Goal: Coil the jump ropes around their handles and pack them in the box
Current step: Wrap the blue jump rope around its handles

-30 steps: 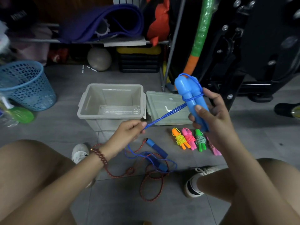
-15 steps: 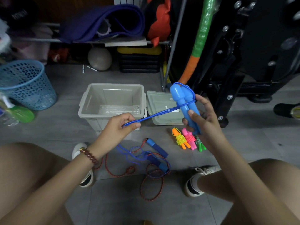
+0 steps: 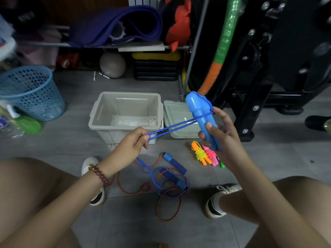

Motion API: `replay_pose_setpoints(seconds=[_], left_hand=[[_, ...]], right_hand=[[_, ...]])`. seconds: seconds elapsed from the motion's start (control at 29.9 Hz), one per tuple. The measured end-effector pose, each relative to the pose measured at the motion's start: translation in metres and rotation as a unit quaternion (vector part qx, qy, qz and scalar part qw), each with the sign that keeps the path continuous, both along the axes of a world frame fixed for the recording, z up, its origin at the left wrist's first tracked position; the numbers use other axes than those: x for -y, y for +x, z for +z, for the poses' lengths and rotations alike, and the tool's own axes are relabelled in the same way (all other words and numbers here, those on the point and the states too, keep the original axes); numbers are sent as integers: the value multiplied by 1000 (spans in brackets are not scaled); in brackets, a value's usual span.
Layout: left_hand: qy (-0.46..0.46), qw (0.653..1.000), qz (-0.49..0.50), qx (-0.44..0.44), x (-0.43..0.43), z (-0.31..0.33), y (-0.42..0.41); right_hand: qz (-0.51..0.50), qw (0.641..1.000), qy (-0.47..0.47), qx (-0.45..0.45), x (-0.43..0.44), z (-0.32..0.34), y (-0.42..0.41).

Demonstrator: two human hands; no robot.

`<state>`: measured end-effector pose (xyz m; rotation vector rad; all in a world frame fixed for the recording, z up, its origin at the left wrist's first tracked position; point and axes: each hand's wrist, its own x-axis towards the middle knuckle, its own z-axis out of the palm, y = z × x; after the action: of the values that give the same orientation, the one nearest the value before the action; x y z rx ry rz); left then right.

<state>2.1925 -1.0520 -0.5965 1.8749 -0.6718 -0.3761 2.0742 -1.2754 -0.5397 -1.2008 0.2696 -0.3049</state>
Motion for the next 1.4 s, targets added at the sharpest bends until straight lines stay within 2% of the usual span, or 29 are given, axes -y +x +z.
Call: replay_pose_setpoints(seconds=[0.1,0.23,0.33,0.5,0.63,0.7,0.9,1.1,1.27,1.4], left_hand=[[-19,998,2,-55,3,4,-5],[-82,982,65,-156,13,19,-14],[-87,980,66,-168,14,25,-19],[-84,988,77,-104,9,28,-22],[-111,970,82,-201,12,33,-25],[-116,965,84,-218,11,34,-24],[-107,980,76,-153,9,34,-19],[-109,981,99,-129,11,29,-17],[-12,990,19,-142,8,17,-13],[-11,993,-23,-119,9,14,-17]], right_hand=[[-3,1000,6,-4,-1,1,1],[-8,1000,13,-7,-1,0,1],[-9,1000,18,-9,-3,0,2],[-6,999,34,-2,-4,1,1],[-29,997,78,-4,-1,2,2],[-33,996,77,-7,2,4,2],[-32,998,57,-20,7,4,2],[-10,999,29,-10,5,3,0],[-18,1000,7,-8,6,-1,1],[-34,998,31,-31,13,-2,2]])
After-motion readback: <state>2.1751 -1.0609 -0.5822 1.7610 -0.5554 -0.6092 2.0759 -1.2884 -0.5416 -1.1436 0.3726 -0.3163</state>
